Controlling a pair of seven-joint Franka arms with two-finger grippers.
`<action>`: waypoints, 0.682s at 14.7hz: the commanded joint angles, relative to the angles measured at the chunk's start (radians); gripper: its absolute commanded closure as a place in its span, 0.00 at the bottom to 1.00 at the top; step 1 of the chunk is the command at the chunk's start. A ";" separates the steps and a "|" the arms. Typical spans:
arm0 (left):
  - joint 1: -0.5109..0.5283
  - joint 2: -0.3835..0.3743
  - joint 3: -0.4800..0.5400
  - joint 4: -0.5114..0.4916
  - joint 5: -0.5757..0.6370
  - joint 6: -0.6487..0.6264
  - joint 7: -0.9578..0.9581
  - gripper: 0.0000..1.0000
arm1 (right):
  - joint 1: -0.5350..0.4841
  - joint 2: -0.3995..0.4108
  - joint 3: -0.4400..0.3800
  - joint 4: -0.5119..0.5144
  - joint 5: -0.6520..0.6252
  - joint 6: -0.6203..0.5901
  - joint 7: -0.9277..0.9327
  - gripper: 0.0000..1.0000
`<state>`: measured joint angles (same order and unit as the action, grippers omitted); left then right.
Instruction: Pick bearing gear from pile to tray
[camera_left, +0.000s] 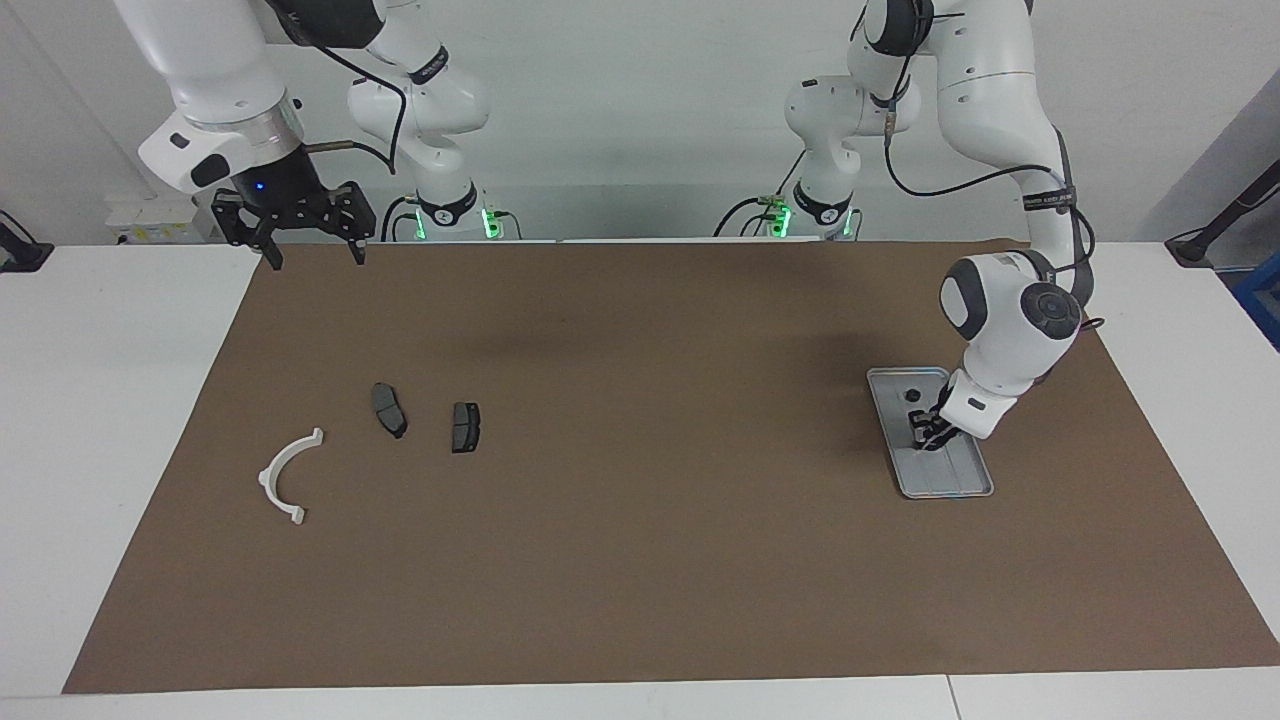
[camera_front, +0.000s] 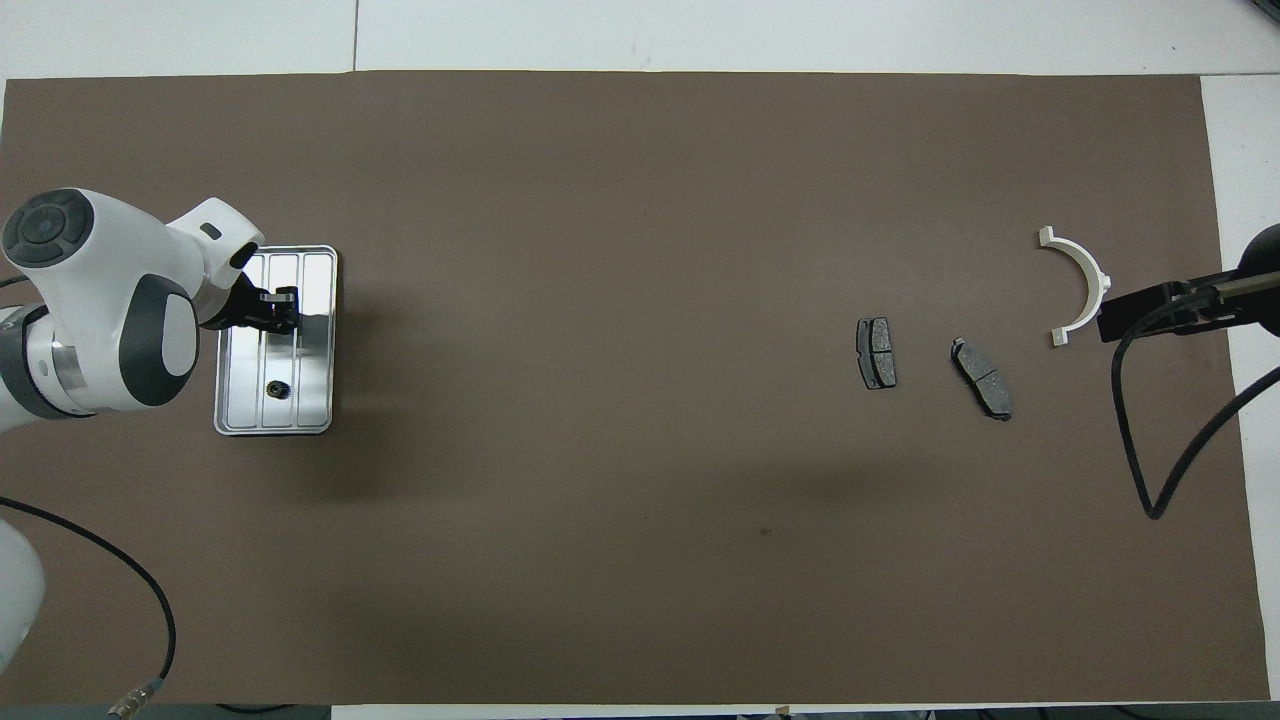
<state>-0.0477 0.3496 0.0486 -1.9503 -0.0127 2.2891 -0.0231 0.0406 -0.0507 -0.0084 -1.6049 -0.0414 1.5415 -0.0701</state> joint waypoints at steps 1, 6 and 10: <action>0.008 -0.018 -0.006 -0.032 0.000 0.024 0.008 0.50 | 0.001 -0.006 -0.002 -0.012 0.028 0.017 -0.010 0.00; 0.008 -0.101 -0.004 0.093 -0.003 -0.227 0.005 0.00 | 0.002 -0.008 0.004 -0.012 0.063 0.017 -0.002 0.00; 0.009 -0.254 -0.003 0.122 -0.003 -0.439 0.003 0.00 | -0.002 -0.008 0.002 -0.012 0.064 0.017 0.013 0.00</action>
<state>-0.0473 0.1820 0.0489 -1.8243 -0.0138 1.9509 -0.0233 0.0465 -0.0507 -0.0060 -1.6049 -0.0035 1.5415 -0.0677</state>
